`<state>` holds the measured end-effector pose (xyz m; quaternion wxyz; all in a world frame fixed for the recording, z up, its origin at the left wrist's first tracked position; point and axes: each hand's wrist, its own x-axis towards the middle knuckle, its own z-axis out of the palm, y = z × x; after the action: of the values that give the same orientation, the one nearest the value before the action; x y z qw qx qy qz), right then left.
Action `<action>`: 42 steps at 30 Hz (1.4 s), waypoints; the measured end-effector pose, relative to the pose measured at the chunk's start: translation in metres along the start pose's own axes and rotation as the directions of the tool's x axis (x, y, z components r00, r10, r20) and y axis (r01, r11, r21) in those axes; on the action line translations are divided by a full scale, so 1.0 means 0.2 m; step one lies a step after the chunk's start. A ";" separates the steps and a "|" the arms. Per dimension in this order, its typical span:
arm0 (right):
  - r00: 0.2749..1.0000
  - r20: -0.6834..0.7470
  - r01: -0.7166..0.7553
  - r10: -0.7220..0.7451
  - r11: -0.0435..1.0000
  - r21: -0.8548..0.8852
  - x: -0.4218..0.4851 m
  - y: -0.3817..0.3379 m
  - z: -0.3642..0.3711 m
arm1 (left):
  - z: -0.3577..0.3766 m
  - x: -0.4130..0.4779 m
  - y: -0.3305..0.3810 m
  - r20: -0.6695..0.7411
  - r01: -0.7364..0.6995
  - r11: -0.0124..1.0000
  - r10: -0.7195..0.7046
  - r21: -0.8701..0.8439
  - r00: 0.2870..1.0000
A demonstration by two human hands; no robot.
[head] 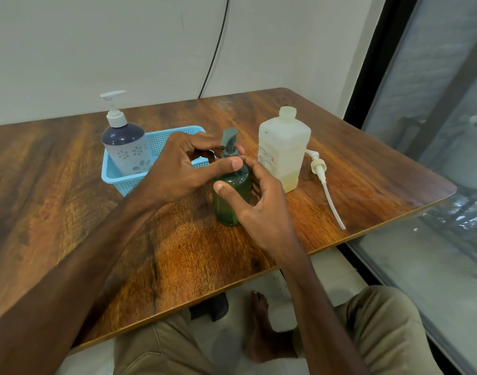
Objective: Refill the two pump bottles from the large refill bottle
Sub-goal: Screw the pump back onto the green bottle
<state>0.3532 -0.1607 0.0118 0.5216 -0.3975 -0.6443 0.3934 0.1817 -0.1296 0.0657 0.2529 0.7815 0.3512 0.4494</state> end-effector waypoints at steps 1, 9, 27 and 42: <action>1.000 0.002 -0.002 0.002 1.000 -0.005 0.00 0.00 0.00 | 0.00 0.00 0.00 0.000 -0.002 1.000 0.002 0.000 1.000; 1.000 -0.003 -0.005 0.005 1.000 -0.020 0.00 0.00 0.00 | 0.01 0.00 0.00 -0.002 0.008 0.999 -0.008 -0.037 1.000; 1.000 0.015 0.001 0.000 1.000 -0.019 0.00 -0.01 -0.01 | 0.00 0.00 0.00 0.016 -0.012 1.000 0.013 -0.007 1.000; 0.991 0.134 -0.001 0.030 0.977 -0.214 0.02 -0.06 -0.11 | -0.06 -0.01 -0.01 0.007 0.015 0.974 -0.017 0.224 1.000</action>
<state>0.3723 -0.1597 0.0263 0.4276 -0.4285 -0.7139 0.3521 0.1699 -0.1284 0.0681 0.1682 0.8043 0.4047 0.4014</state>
